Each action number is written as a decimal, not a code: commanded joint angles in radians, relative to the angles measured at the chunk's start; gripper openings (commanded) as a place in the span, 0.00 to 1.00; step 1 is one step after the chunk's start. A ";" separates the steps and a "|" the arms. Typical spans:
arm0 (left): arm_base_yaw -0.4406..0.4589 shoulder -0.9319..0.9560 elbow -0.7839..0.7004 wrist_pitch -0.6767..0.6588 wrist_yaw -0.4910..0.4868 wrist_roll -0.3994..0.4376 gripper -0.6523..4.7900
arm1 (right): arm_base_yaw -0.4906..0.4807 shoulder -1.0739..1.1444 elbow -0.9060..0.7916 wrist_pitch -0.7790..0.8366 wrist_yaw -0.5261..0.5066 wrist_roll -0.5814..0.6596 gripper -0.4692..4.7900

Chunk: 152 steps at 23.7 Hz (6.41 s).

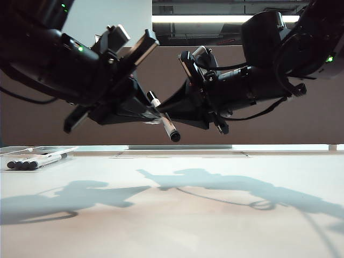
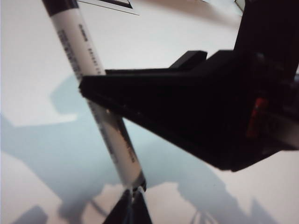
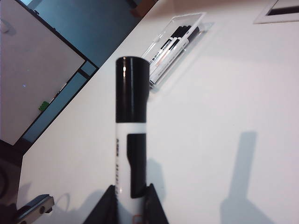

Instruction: Pick up the black marker on the right and put it into the packaging box on the left, making sure the marker fit the shape of the box's grooves.

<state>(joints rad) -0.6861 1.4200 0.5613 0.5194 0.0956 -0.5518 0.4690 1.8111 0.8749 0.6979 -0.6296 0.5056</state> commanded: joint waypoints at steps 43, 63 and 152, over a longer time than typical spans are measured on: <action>-0.001 0.030 0.002 0.055 -0.001 -0.111 0.75 | 0.004 -0.006 -0.049 0.121 -0.157 0.079 0.08; -0.001 0.058 0.002 0.112 -0.001 -0.118 0.62 | 0.004 -0.006 -0.049 0.122 -0.230 0.105 0.08; 0.692 0.447 0.626 -0.485 0.000 0.608 0.11 | -0.107 -0.267 -0.050 -0.619 0.201 -0.465 0.07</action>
<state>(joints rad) 0.0124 1.8622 1.1839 0.0242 0.0940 0.0525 0.3611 1.5509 0.8238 0.0689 -0.4221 0.0441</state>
